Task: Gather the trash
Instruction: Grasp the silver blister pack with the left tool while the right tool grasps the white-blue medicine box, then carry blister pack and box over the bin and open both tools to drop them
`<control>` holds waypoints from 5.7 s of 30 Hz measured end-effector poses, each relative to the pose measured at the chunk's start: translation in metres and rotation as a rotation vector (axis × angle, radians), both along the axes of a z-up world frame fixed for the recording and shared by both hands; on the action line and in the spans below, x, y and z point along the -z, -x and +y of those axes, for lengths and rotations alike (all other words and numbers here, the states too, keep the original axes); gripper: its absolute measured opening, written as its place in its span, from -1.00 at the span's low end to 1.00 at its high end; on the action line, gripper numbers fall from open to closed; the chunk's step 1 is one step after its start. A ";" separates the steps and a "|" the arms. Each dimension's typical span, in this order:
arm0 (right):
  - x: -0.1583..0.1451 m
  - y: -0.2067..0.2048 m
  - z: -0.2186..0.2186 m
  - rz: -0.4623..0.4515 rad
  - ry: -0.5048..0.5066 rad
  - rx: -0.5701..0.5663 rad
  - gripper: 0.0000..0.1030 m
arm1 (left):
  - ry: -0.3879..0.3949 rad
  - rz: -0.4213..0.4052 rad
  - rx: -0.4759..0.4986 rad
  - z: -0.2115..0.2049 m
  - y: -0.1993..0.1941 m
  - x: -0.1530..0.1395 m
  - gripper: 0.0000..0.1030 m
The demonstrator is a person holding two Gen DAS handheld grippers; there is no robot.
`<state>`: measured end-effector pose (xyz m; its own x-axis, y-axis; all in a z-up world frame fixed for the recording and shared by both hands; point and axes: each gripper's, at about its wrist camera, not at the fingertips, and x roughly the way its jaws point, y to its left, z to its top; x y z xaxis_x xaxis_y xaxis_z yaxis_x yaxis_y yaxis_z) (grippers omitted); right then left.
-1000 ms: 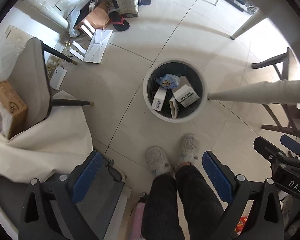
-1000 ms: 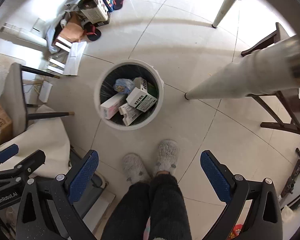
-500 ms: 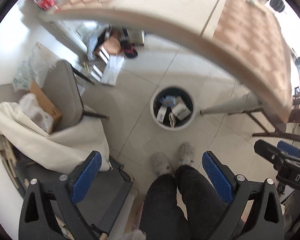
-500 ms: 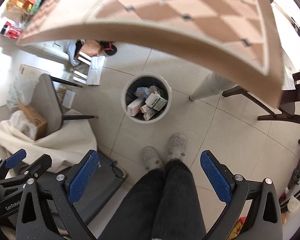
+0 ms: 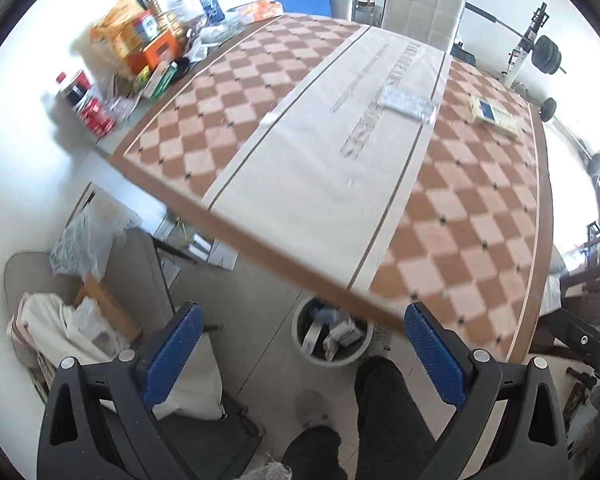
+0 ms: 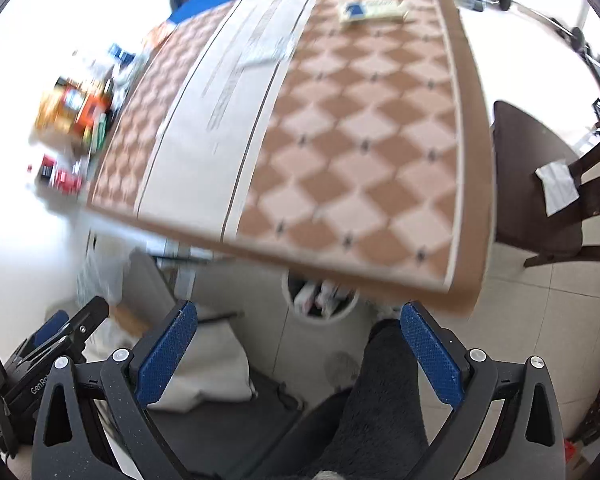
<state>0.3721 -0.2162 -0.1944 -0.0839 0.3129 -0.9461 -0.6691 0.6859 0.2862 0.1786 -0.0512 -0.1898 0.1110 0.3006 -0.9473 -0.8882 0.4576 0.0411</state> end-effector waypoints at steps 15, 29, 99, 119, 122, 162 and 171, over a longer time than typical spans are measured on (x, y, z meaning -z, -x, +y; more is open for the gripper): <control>0.089 -0.341 0.154 0.071 0.100 0.269 1.00 | 0.417 -0.043 -0.313 0.211 -0.237 0.103 0.98; 0.209 -0.435 0.254 0.278 0.254 0.658 1.00 | 0.558 0.057 -0.516 0.269 -0.268 0.178 0.66; 0.122 -0.265 0.333 -0.080 0.205 -0.057 0.50 | 0.183 0.112 0.023 0.192 -0.270 0.121 0.11; 0.027 -0.187 0.243 -0.131 -0.004 -0.107 0.50 | 0.033 -0.096 0.089 0.114 -0.153 0.008 0.11; 0.012 -0.148 0.213 -0.154 -0.026 -0.098 0.50 | 0.023 -0.121 0.108 0.091 -0.115 -0.001 0.11; 0.467 0.121 -0.025 0.166 0.315 -0.072 0.50 | 0.612 -0.045 0.041 0.000 0.050 0.457 0.15; 0.554 0.091 0.029 0.177 0.294 -0.055 0.52 | 0.641 0.011 0.105 0.011 0.028 0.504 0.91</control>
